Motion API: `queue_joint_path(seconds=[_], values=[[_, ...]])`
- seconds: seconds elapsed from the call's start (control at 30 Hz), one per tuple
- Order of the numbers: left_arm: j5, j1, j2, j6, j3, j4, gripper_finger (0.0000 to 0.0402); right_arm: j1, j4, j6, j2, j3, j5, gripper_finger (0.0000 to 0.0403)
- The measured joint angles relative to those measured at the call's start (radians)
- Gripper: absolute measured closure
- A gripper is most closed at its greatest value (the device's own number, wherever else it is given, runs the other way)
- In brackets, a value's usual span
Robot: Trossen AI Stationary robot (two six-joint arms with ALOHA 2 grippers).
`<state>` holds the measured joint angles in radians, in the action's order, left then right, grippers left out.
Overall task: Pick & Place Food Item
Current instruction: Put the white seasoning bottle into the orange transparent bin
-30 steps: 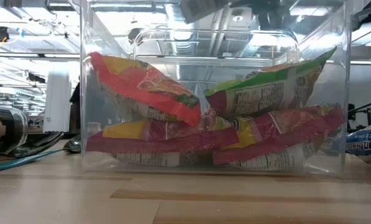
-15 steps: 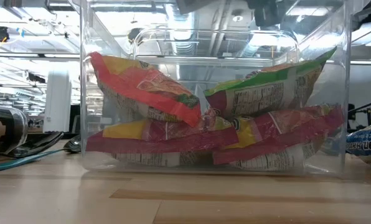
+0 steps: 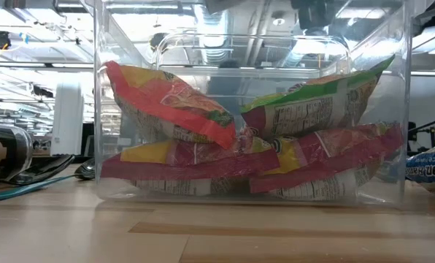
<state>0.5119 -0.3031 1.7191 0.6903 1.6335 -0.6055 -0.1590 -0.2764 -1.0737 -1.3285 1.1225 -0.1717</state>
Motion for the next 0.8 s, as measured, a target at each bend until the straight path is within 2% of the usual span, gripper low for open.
queue_joint_path(seconds=[0.17,0.4,0.53,0.67,0.8], values=[[0.001,0.004,-0.008,-0.112,-0.001,-0.023,0.0203,-0.023,0.016,0.004,0.001,0.0,0.029,0.0126],[0.016,0.025,-0.046,-0.285,-0.007,-0.076,0.0205,-0.054,0.008,0.007,0.036,0.001,0.05,0.012],[0.014,0.05,-0.108,-0.425,-0.067,-0.017,0.0205,-0.082,0.004,0.029,0.078,0.002,0.109,0.0119],[-0.059,0.088,-0.219,-0.622,-0.201,0.245,0.0205,-0.116,-0.001,0.088,0.127,0.002,0.218,0.0118],[-0.149,0.126,-0.342,-0.827,-0.396,0.68,0.0205,-0.16,-0.001,0.203,0.172,0.002,0.349,0.0118]])
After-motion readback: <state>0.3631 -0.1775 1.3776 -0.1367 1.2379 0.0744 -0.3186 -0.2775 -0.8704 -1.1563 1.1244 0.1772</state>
